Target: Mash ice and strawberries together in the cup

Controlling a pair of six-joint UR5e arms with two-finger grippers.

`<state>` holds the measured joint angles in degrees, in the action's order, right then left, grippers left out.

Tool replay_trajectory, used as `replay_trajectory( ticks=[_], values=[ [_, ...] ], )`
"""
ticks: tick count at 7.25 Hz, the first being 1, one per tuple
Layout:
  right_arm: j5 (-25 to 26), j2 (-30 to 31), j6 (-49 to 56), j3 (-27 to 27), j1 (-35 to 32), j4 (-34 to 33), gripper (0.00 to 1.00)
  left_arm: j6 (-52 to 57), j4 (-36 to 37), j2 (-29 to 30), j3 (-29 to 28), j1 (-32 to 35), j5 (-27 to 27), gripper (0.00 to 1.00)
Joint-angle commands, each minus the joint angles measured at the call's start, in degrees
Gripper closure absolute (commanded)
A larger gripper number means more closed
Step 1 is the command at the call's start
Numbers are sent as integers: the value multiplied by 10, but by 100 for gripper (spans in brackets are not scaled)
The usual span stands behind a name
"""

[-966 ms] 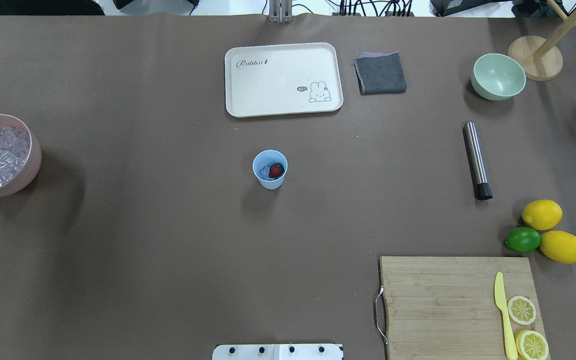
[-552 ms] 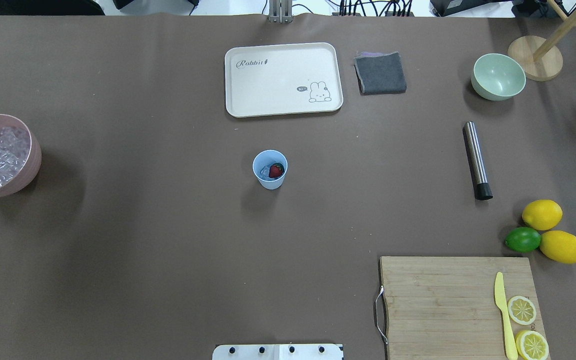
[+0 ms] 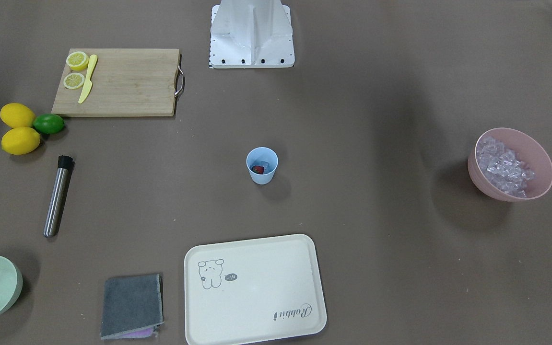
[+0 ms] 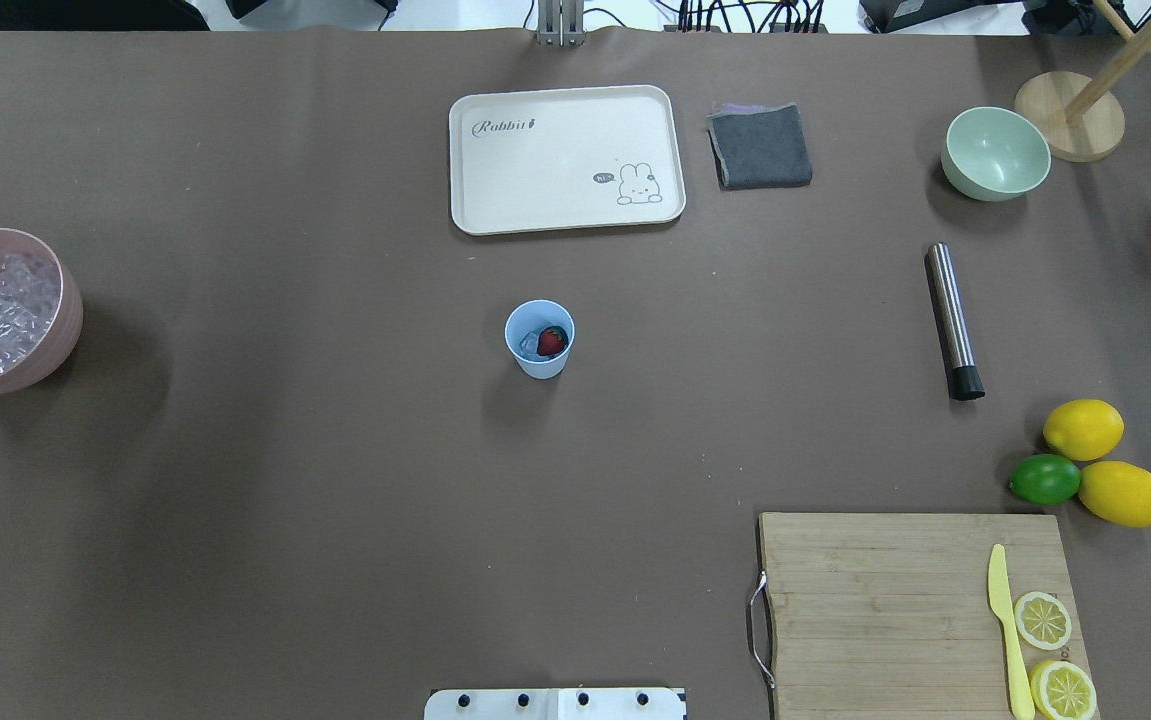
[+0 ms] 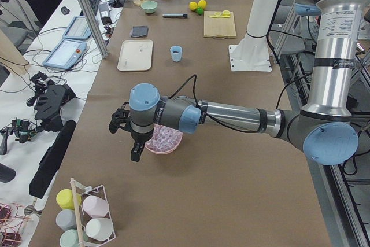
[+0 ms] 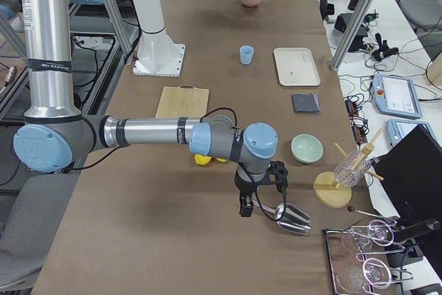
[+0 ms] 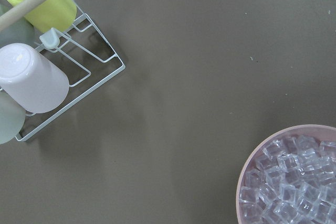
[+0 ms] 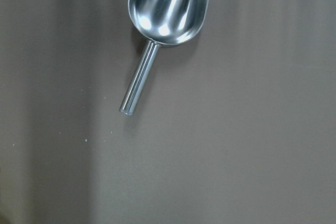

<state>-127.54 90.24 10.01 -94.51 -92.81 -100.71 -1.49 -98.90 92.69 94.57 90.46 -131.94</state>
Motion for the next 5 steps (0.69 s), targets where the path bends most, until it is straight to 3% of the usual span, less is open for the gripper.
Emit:
replay_trajectory(
  ticks=[1,5],
  values=[
    [-2,0,-2,-1,0,0,0,-1,0,-2,-1,0,1,2],
    [-3,1,-3,-2,0,0,0,-1,-2,-12,4,0,0,2]
  ],
)
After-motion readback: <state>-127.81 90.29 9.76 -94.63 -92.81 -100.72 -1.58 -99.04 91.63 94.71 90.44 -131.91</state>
